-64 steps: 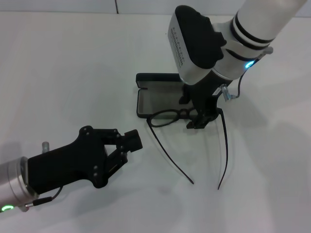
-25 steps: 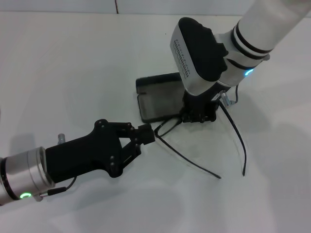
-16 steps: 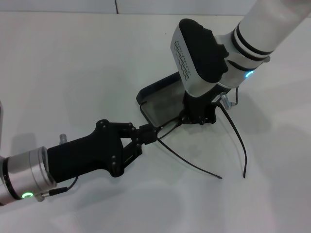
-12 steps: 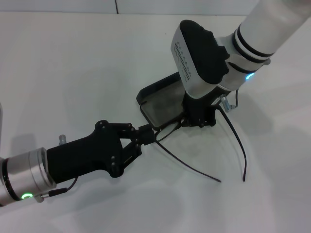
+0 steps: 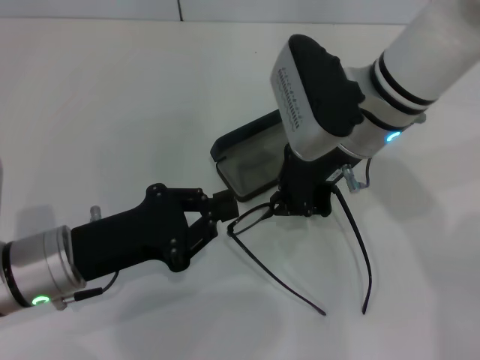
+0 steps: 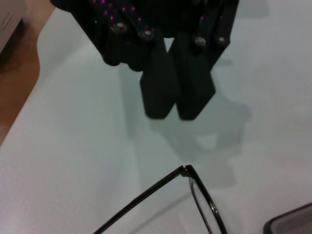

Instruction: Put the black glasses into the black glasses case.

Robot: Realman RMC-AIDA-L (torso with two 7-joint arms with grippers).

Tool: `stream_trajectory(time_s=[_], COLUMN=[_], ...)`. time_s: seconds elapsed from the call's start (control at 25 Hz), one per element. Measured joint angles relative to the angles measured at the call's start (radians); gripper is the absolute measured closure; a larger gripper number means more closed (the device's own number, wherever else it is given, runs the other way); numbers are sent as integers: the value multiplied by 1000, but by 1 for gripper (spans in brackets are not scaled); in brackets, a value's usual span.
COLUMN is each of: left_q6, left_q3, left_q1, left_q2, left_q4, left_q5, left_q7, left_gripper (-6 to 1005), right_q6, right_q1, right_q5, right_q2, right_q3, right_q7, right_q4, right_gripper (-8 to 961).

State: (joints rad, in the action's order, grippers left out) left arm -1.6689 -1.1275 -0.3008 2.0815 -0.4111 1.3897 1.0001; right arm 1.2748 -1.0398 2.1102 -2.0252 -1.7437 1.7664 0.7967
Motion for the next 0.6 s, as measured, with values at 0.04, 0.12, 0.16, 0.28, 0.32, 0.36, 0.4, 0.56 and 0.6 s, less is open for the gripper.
stream_trajectory(time_s=[0.04, 0.12, 0.16, 0.28, 0.32, 0.36, 0.4, 0.56, 0.6], left_q6=[0, 0, -1, -1, -1, -1, -1, -1, -1], left_q3=[0, 0, 0, 1, 1, 2, 2, 31, 40], left_q1=[-1, -3, -3, -7, -10, -14, -19, -40, -39], left_q2=[0, 0, 0, -1, -2, -2, -2, -4, -4], left_q4=[-1, -5, -6, -7, -8, -8, -8, -19, -30], left_q5=[0, -1, -3, -8, -8, -9, -11, -21, -20], left_q7=[0, 1, 2, 4, 5, 6, 7, 18, 25], left_gripper=[900, 900, 900, 900, 901, 901, 901, 900, 900], right_q6=[4, 19, 35, 107, 132, 165, 186, 248, 271], right_q1=[15, 39, 59, 143, 184, 236, 294, 457, 491], right_q5=[3, 5, 5, 5, 1, -5, -16, -78, -101], right_q2=[1, 2, 3, 4, 4, 3, 3, 3, 2], right_q3=[5, 28, 52, 131, 162, 197, 228, 331, 368], right_q7=[4, 8, 10, 17, 20, 22, 22, 20, 17], right_q4=[12, 24, 35, 116, 159, 216, 277, 439, 467], right_gripper=[851, 852, 852, 852, 852, 853, 853, 853, 853])
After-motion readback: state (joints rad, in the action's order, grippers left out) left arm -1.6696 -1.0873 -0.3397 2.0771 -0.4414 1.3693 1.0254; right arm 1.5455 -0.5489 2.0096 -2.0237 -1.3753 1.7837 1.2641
